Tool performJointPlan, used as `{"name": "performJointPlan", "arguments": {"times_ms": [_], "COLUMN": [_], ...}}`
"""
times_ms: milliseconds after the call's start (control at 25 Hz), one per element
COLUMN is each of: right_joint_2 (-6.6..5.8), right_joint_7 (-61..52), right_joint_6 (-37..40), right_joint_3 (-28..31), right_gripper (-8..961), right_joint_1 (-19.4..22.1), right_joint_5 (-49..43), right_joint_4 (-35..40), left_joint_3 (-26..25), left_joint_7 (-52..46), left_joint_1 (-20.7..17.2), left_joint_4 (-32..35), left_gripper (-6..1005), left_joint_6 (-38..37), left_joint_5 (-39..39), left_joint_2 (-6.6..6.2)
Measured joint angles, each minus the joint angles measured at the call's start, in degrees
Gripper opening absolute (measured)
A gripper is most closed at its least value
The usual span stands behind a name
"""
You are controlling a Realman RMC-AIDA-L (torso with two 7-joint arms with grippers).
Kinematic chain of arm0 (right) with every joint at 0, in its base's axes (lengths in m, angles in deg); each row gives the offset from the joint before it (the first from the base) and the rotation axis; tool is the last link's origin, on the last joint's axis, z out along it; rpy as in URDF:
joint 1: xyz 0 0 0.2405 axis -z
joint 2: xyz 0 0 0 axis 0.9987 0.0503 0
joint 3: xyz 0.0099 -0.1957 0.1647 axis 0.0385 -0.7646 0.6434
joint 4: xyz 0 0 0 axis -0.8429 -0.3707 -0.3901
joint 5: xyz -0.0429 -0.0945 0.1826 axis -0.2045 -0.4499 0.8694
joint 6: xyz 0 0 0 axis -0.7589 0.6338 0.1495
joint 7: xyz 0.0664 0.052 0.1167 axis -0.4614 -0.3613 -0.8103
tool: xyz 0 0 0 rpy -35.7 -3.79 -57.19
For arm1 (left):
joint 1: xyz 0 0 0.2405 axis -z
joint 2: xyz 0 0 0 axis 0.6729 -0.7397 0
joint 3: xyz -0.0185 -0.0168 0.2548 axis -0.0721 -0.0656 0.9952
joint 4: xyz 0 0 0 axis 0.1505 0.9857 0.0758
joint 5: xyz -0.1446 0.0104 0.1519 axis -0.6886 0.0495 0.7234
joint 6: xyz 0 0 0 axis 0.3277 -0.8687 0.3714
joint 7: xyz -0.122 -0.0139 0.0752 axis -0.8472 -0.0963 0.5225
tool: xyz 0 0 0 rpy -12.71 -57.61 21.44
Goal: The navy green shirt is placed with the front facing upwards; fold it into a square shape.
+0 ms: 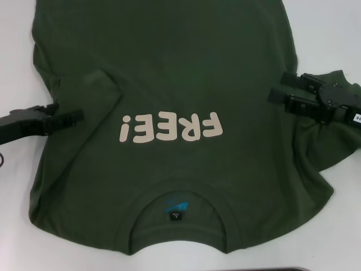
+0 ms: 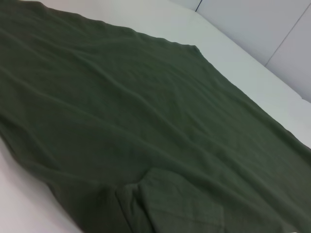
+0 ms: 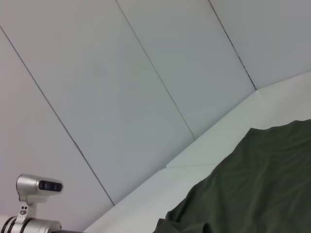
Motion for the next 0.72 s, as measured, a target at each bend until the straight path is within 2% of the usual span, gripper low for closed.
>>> {"name": "performJointPlan", "arguments": {"times_ms": [240, 560, 720], "right_joint_2": [0.00, 0.00, 0.00], "right_joint_7": [0.03, 0.01, 0.01], "right_joint_6": [0.02, 0.00, -0.06], "right_joint_3": [0.00, 0.00, 0.00], "right_gripper": [916, 916, 917], "right_joint_1": [-0.07, -0.32, -0.35], "right_joint_5": [0.00, 0.00, 0.00], "right_joint_4": [0.00, 0.00, 0.00], "left_joint_3": [0.02, 0.03, 0.16], "left_joint_7": [-0.69, -1.50, -1.56], "left_joint_1": [0.18, 0.38, 0.55], "left_joint_4": [-0.75, -0.97, -1.03], "left_gripper": [740, 523, 329], "left_joint_6": [2.36, 3.06, 2.74], "left_joint_5": [0.00, 0.00, -0.01], "left_joint_2": [0.06, -0.08, -0.13]}}
